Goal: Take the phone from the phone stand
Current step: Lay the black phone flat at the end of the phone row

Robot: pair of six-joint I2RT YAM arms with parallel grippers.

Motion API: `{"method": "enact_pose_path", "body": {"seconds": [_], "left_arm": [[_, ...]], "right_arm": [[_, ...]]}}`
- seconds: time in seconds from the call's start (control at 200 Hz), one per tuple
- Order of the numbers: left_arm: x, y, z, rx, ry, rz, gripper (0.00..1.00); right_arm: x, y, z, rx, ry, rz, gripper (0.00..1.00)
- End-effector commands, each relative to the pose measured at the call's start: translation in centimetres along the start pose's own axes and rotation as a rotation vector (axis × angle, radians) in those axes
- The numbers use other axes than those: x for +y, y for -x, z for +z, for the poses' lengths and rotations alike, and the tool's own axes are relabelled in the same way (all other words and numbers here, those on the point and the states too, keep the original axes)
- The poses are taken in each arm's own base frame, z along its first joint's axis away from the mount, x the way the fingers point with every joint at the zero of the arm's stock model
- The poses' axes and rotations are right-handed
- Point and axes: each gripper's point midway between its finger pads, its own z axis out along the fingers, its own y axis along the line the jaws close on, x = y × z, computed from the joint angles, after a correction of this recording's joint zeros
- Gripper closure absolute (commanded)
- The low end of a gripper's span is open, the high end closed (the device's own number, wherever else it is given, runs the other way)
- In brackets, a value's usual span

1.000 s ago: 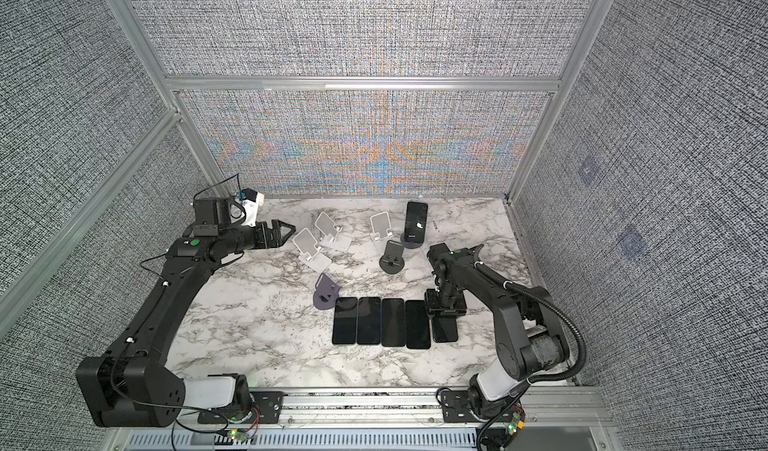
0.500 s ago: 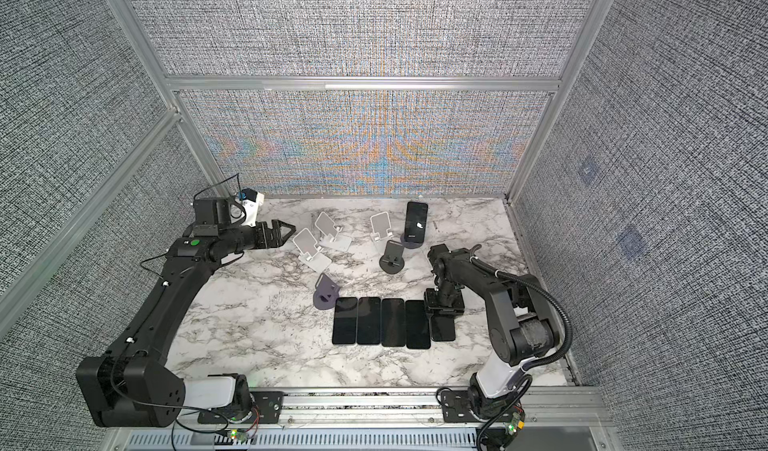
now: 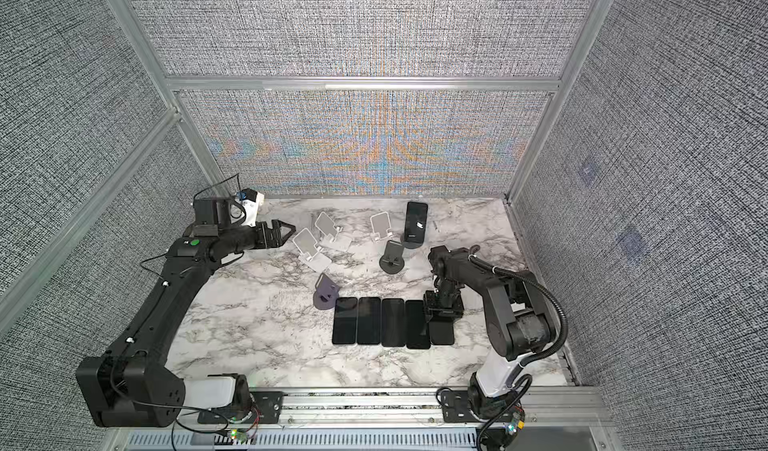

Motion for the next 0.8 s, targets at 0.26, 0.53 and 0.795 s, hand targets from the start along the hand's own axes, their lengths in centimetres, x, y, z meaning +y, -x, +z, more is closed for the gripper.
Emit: {"method": "enact_pose_path", "body": {"seconds": [0.26,0.53,0.795], "left_arm": [[-0.29,0.65,-0.27,-0.022,-0.006,0.025,0.05],[-0.23,0.69,-0.32,-0.023,-0.001,0.026,0.05],[-0.23,0.63,-0.29,-0.021,0.000,0.029,0.05]], "right_arm": [[-1.34,0.17,0.16,0.018,-0.077,0.008,0.34],[-1.28,0.50,0.37,0.023,-0.076,0.006,0.32],[-1.19,0.71,0.35,0.020,-0.071,0.002,0.27]]}}
